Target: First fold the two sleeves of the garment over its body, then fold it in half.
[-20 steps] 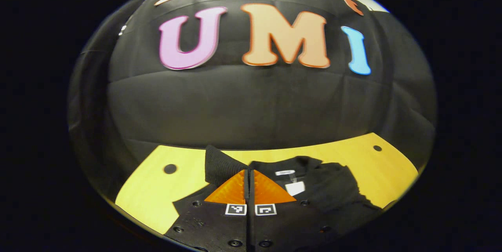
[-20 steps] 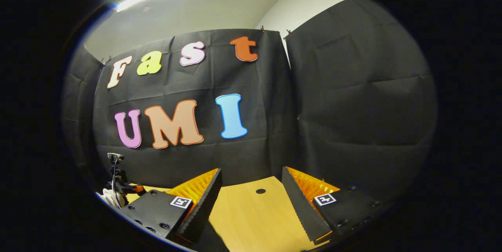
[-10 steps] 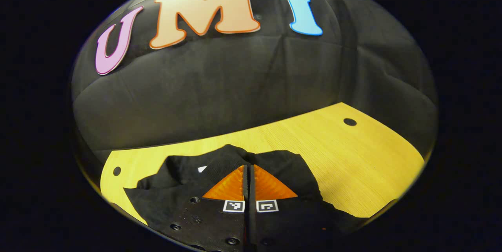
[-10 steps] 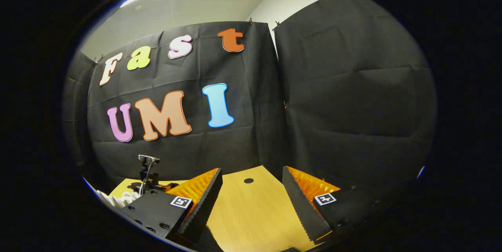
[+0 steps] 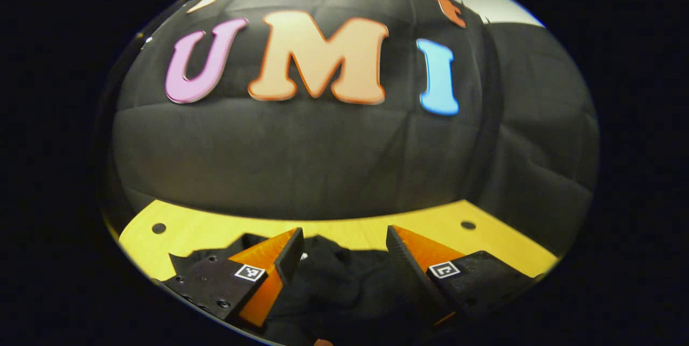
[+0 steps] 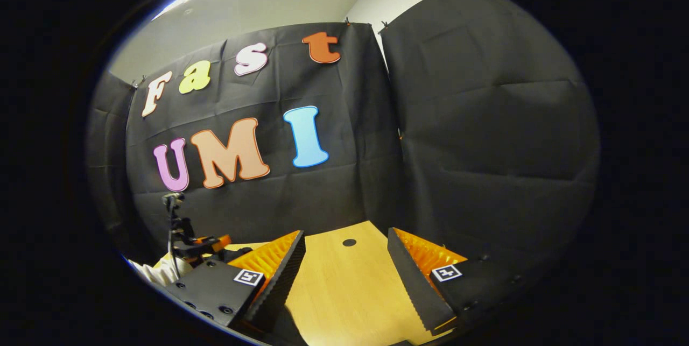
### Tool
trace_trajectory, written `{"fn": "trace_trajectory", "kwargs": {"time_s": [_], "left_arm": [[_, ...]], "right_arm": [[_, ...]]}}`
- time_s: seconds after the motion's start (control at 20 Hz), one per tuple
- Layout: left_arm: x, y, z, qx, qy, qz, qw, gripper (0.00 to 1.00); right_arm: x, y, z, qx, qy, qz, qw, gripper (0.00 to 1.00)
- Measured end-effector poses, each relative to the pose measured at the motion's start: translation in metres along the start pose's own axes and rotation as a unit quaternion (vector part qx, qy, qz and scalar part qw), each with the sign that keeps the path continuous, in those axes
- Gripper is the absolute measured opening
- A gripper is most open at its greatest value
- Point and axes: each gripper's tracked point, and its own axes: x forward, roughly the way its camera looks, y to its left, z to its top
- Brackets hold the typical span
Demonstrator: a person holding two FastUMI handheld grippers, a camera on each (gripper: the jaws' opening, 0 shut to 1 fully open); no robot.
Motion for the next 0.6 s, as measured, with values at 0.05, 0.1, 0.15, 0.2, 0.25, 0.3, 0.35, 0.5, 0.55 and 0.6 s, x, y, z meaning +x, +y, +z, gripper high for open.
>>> {"fn": "trace_trajectory", "kwargs": {"time_s": [0.05,0.1,0.15,0.2,0.25,0.3,0.35,0.5,0.55,0.6], "left_arm": [[-0.016,0.009,0.021,-0.007,-0.022,0.004,1.0,0.96],[-0.035,0.02,0.039,-0.01,-0.04,0.009,0.999,0.92],[-0.057,0.032,0.053,-0.008,-0.054,0.016,0.998,0.92],[-0.078,0.045,0.063,-0.005,-0.063,0.022,0.998,0.92],[-0.101,0.055,0.07,0.0,-0.067,0.029,0.997,0.92],[-0.122,0.068,0.074,0.004,-0.068,0.04,0.997,0.93],[-0.146,0.078,0.073,0.006,-0.067,0.052,0.996,0.92],[-0.213,0.109,0.046,0.015,-0.041,0.091,0.995,0.92],[-0.235,0.119,0.028,0.027,-0.021,0.104,0.994,0.92],[-0.256,0.128,0.007,0.04,0.004,0.116,0.992,0.92]], "right_arm": [[0.002,0.007,-0.004,0.002,0.004,0.011,1.0,0.97],[0.005,0.015,-0.009,0.0,0.006,0.022,1.0,0.97],[0.008,0.021,-0.014,-0.006,0.011,0.031,0.999,0.97],[0.01,0.027,-0.021,-0.014,0.016,0.041,0.999,0.97],[0.011,0.036,-0.028,-0.019,0.023,0.055,0.998,0.97],[0.01,0.046,-0.037,-0.02,0.032,0.071,0.997,0.97],[0.01,0.057,-0.048,-0.02,0.043,0.087,0.995,0.97],[0.005,0.085,-0.091,-0.024,0.084,0.124,0.988,0.98],[0.002,0.094,-0.107,-0.027,0.098,0.133,0.986,0.97],[-0.003,0.101,-0.124,-0.032,0.113,0.138,0.983,0.93]]}}
